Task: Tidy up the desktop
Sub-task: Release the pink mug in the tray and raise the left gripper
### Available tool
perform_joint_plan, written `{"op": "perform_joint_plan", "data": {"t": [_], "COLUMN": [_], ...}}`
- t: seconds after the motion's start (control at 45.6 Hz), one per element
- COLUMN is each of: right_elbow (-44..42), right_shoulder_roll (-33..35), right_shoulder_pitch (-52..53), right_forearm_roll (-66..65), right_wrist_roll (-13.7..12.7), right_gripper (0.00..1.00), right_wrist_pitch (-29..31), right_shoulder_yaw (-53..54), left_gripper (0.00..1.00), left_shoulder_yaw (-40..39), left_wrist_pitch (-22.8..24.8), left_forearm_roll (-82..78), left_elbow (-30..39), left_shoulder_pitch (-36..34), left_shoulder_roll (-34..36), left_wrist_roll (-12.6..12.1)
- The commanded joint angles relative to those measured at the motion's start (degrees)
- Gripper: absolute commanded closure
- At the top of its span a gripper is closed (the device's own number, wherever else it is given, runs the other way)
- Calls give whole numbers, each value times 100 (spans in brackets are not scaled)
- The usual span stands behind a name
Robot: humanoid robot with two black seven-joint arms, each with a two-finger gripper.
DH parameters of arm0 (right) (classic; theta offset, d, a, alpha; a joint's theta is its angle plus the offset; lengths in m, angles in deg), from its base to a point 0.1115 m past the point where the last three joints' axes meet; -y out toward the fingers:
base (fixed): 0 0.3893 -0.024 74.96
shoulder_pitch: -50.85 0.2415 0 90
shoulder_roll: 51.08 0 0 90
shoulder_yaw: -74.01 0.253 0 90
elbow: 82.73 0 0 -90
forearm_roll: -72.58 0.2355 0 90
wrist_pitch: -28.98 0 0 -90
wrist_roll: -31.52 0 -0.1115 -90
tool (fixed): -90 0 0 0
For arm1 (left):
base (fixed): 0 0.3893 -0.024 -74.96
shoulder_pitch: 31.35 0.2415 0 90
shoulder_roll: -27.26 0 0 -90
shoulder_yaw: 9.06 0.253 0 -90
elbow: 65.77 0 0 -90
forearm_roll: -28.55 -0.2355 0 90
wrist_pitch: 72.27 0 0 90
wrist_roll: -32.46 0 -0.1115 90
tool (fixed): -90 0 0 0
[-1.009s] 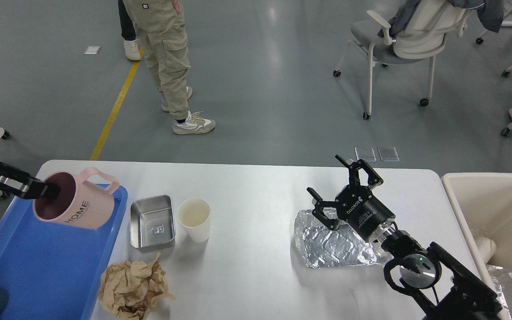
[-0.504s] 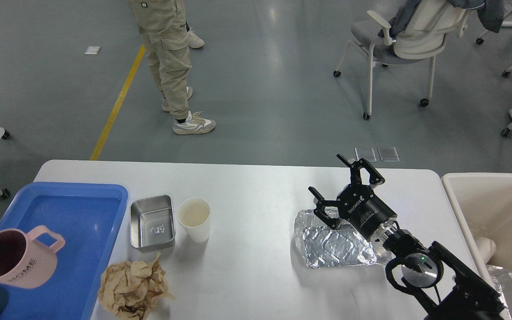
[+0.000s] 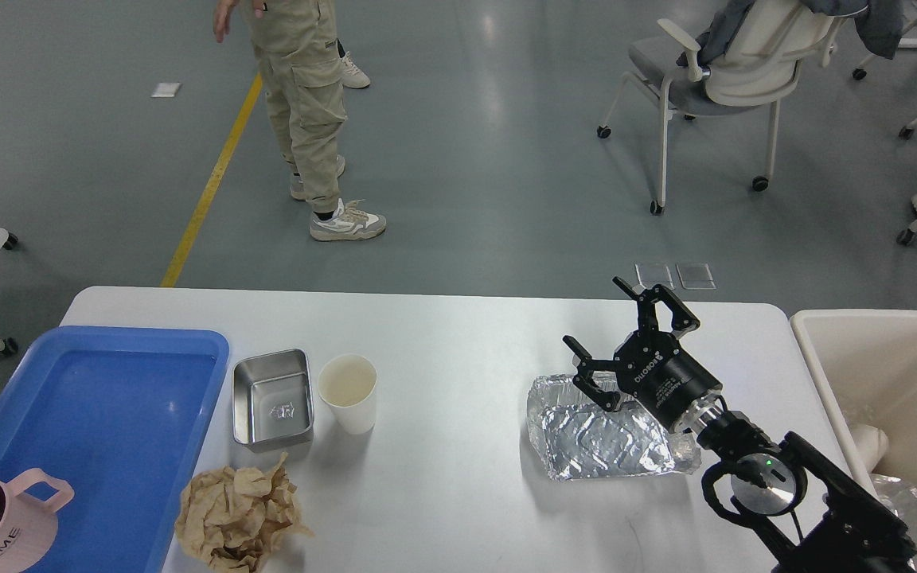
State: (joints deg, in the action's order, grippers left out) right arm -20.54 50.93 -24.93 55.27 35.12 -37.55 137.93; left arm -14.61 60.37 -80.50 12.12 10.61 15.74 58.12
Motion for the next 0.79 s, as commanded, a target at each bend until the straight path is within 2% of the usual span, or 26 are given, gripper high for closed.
{"op": "perform_joint_plan", "data": {"t": [0.0, 0.066, 0.307, 0.768], "right_elbow": [4, -5, 4, -5], "right_shoulder_roll": [-6, -6, -33, -15], "right_shoulder_pitch": [-7, -7, -51, -51], "right_forearm_roll": [0, 0, 0, 0], "right_wrist_roll": [0, 0, 0, 0], "right_gripper": [0, 0, 0, 0], "right_wrist_pitch": [0, 0, 0, 0], "right_shoulder_yaw": [-2, -2, -2, -2], "left_gripper": [97, 97, 96, 93], "left_shoulder_yaw": [-8, 1, -8, -8], "left_wrist_pitch": [-273, -370, -564, -845], "left_forearm_roll": [16, 16, 33, 33], "left_elbow": [-336, -441, -758, -1057], "left_shoulder_pitch": [120, 129, 137, 462], "left_shoulder_roll": [-95, -227, -790, -957], "left_wrist_roll": [96, 184, 185, 202]}}
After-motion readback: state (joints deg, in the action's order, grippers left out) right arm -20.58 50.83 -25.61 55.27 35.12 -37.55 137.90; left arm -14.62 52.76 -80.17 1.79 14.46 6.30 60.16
